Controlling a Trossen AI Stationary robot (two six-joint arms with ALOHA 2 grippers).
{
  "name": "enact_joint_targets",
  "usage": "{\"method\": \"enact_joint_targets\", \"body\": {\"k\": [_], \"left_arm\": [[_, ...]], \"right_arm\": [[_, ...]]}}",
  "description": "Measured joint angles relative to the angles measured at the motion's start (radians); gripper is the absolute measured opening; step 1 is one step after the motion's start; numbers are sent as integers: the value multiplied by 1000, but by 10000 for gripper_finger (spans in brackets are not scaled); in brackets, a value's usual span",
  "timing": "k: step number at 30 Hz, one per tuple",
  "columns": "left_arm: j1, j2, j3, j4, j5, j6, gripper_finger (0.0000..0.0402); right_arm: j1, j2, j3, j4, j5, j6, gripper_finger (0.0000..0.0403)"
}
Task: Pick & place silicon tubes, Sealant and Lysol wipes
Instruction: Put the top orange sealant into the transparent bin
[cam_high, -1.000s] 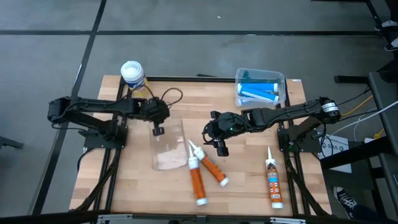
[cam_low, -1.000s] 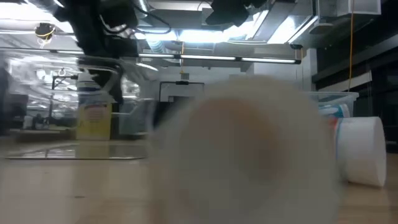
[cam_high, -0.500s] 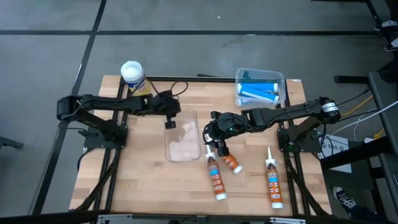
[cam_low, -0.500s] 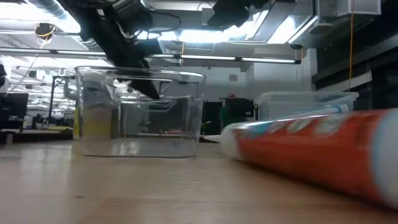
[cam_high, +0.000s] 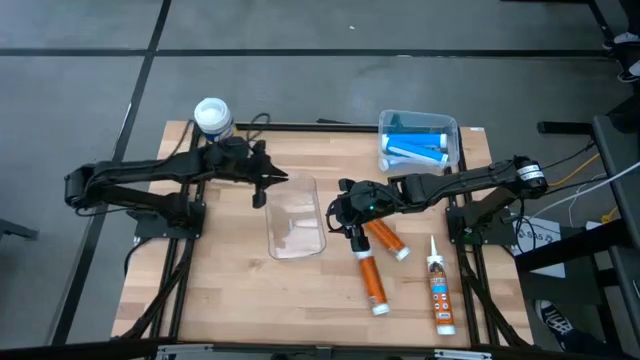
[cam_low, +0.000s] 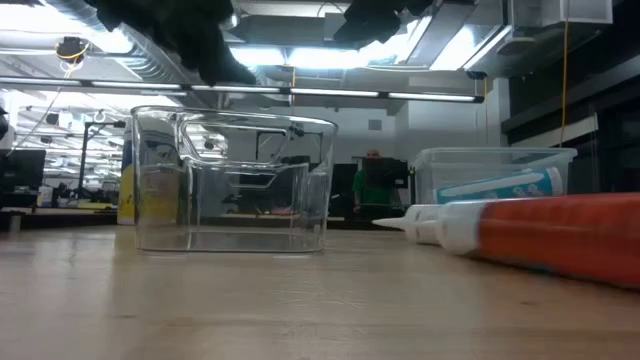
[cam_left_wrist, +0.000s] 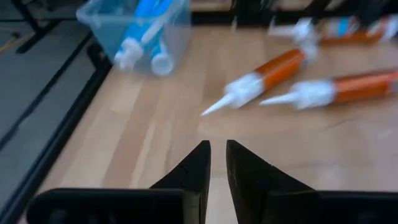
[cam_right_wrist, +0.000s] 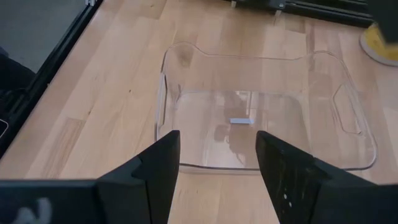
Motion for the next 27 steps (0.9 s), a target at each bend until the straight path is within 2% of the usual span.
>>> {"method": "enact_joint_targets", "body": {"k": [3,5,12,16,20,24,27], "left_arm": [[-14,-63,-9,22,27,-78,43],[-33,-107,-50,65,1,-127,41],[-153,-291,-282,304,-200,-216,35],[-235,-396,-393,347,-302,-211,35],[-279,-479,-482,332,-281,-201,35],[-290,-539,-568,437,-204,-205,32],[-289,-575,-626,511,-193,-219,27]], "right_arm": [[0,0,0,0,0,2,211],[0,0,0,0,0,2,211],[0,0,0,0,0,5,211],[0,0,0,1,0,6,211],[0,0,0,7,0,6,211],[0,0,0,27,1,22,211],[0,0,0,28,8,53,211]]}}
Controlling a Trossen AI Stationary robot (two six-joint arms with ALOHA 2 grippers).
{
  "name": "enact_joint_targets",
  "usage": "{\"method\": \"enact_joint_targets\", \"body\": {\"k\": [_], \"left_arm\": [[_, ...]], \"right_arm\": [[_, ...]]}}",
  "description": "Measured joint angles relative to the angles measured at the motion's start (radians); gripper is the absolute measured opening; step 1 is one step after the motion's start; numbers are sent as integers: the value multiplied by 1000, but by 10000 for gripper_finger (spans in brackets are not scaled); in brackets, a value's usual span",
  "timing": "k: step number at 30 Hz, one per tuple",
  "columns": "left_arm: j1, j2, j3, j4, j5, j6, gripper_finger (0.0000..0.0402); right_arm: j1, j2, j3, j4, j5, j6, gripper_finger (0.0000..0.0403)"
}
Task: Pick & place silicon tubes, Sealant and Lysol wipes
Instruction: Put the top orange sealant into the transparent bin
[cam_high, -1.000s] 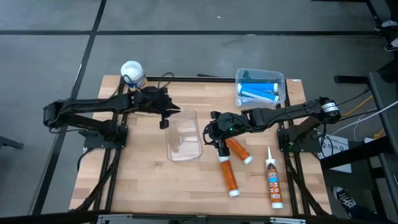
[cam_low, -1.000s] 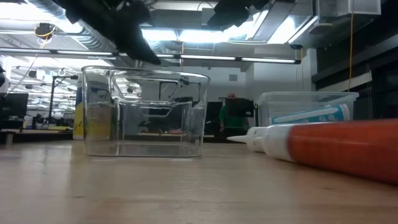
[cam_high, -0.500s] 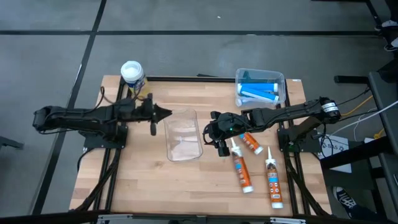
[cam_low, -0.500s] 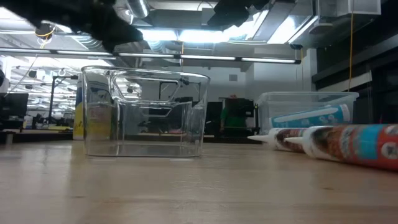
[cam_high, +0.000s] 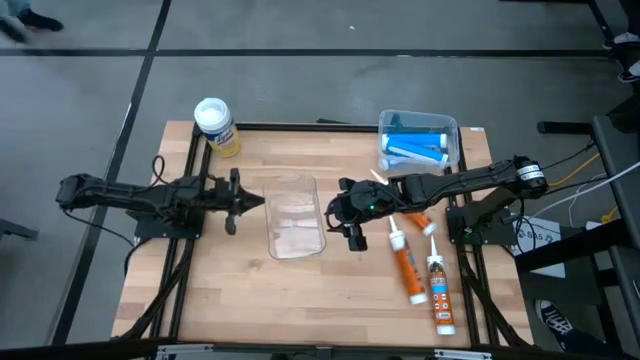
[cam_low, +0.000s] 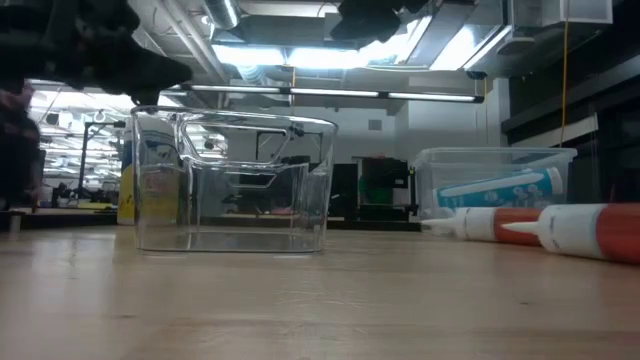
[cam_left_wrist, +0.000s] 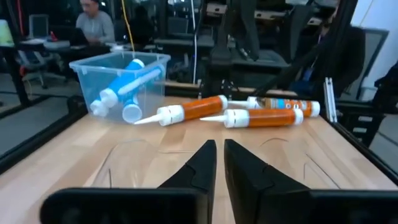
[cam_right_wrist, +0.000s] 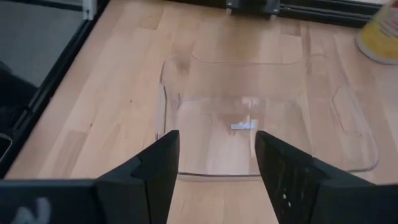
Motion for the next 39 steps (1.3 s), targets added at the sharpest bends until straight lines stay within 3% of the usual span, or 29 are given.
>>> {"method": "enact_joint_targets", "body": {"k": [15,18,21,23,27,31,39], "left_arm": [[0,-110,-100,46,77,6,2],[0,-125,-100,39,102,10,4],[0,-142,-100,13,104,15,5],[0,-153,-100,-41,104,16,4],[0,-166,-100,-147,113,0,2],[0,-170,-100,-205,162,-17,6],[0,-168,-99,-271,229,-24,4]], "right_arm": [[0,0,5,-59,37,246,211],[0,0,51,-178,60,311,211],[-2,0,124,-366,165,402,211],[-10,0,178,-505,240,479,211],[-39,-2,220,-710,290,583,211],[-74,-1,181,-840,290,612,211],[-169,0,-11,-861,274,545,211]]}}
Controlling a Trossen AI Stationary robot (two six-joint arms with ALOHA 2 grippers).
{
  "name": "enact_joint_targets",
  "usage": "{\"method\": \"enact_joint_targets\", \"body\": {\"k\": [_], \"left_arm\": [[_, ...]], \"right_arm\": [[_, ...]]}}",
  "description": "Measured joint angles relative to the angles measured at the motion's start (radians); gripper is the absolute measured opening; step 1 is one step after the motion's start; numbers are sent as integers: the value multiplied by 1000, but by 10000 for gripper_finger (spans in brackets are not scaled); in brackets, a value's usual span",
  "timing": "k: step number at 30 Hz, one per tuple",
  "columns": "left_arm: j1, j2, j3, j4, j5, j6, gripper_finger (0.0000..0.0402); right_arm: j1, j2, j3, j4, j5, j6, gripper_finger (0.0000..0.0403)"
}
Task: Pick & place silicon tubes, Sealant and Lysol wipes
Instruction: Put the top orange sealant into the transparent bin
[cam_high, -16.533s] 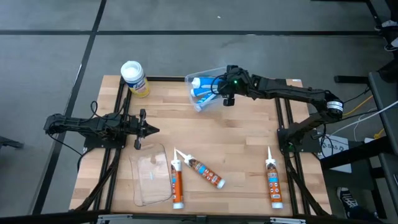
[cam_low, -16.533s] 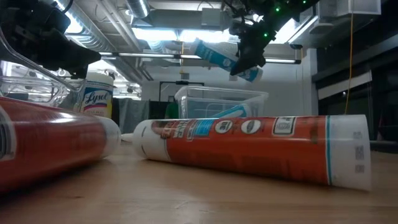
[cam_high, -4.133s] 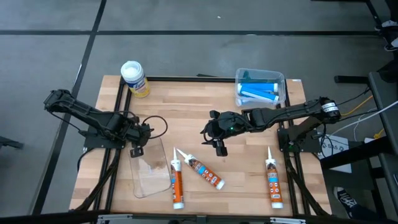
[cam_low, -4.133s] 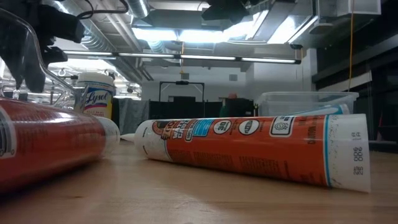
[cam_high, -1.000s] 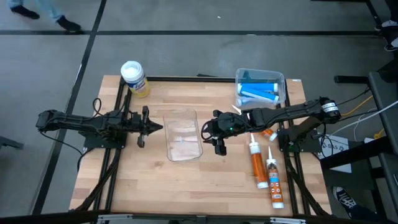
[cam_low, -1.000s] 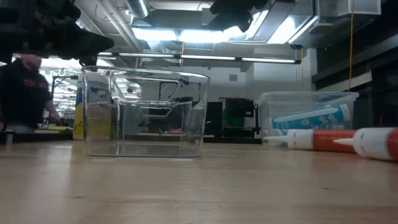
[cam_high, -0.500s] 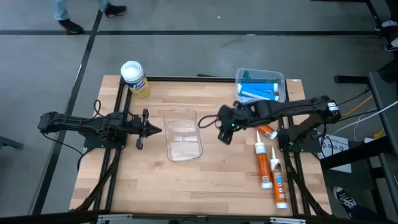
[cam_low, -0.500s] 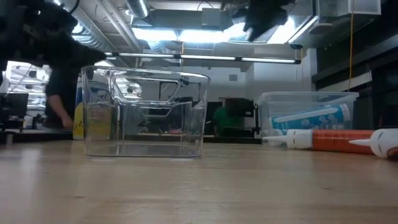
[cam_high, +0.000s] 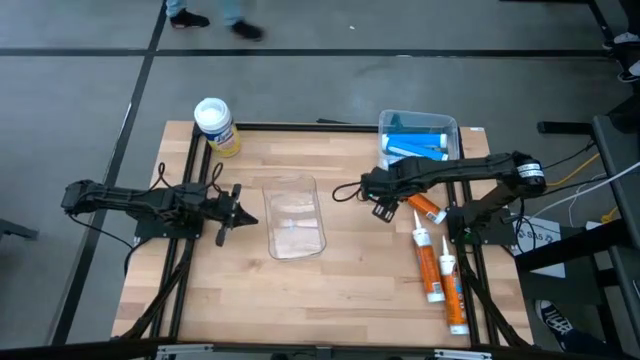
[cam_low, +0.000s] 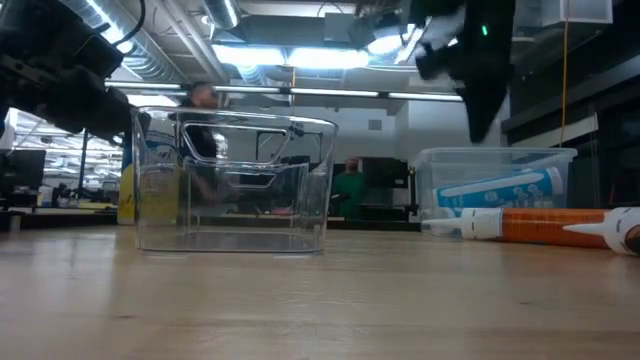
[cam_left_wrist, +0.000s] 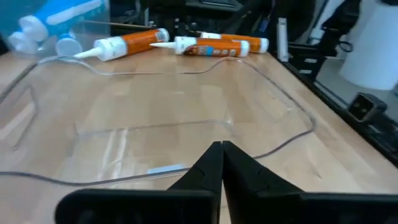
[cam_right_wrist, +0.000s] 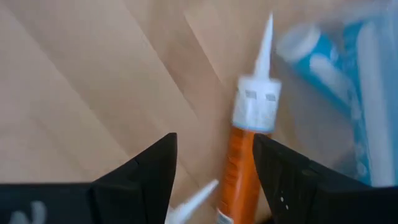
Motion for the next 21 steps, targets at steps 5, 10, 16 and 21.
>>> {"method": "enact_joint_targets", "body": {"k": [5,10,16,21], "left_arm": [[0,1,1,1,23,17,6],[0,2,1,0,22,15,12],[0,2,1,0,22,13,9],[0,2,1,-1,22,13,6]], "right_arm": [[-90,0,-135,12,-3,-49,211],[-167,0,-237,84,-4,-97,211],[-194,1,-232,96,-3,-98,211],[-193,0,-204,100,-3,-99,211]]}}
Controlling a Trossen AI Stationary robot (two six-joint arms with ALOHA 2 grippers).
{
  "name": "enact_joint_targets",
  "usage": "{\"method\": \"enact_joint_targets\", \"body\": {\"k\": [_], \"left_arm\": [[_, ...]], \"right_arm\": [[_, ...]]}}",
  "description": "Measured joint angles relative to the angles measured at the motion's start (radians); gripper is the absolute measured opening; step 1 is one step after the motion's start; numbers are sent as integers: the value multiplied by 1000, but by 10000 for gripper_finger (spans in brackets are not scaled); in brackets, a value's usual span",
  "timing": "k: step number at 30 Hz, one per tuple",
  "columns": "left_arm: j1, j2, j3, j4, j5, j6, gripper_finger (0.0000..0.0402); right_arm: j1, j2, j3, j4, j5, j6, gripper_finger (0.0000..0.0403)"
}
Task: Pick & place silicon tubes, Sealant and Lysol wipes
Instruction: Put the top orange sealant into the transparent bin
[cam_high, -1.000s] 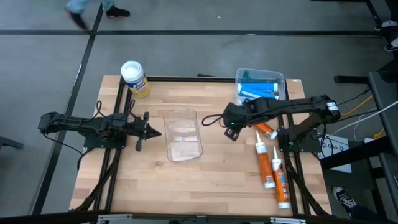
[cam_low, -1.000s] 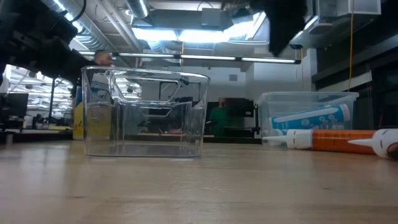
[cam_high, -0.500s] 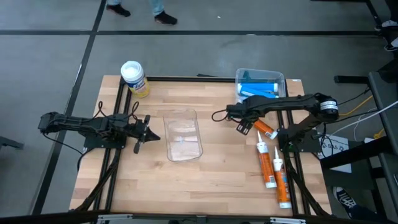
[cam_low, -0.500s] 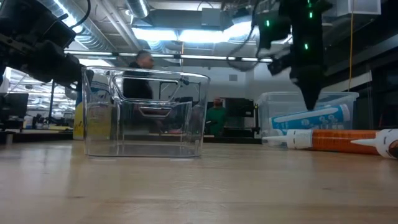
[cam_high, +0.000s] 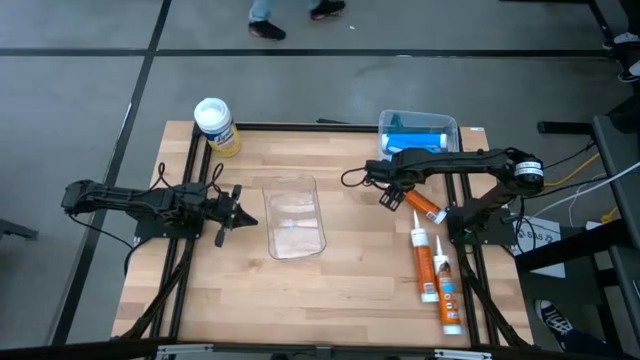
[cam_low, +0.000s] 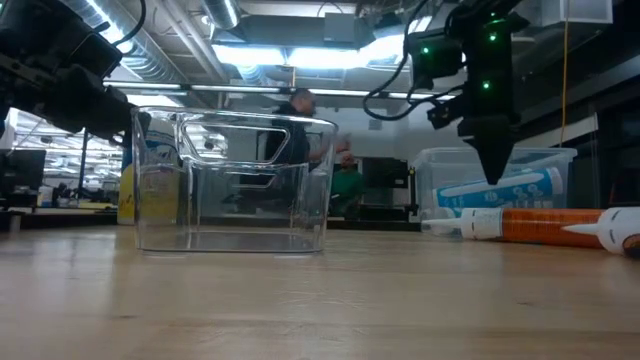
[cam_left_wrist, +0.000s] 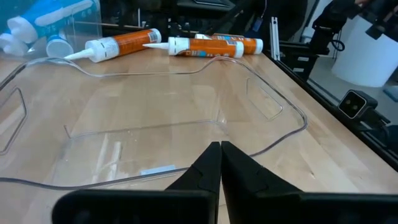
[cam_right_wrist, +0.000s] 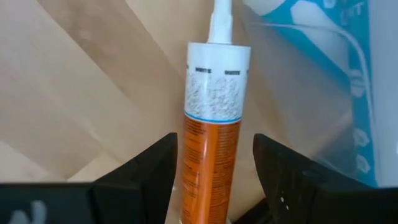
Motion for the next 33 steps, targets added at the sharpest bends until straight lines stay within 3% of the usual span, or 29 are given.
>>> {"method": "enact_joint_targets", "body": {"k": [8,23,33], "left_arm": [[0,0,0,-1,0,0,12],[0,0,1,-2,-1,0,8],[0,0,1,-2,-1,0,11]], "right_arm": [[-5,0,3,-59,9,-26,218],[-69,0,-97,-37,-36,-60,293],[-98,-53,-190,16,-84,-48,303]]}}
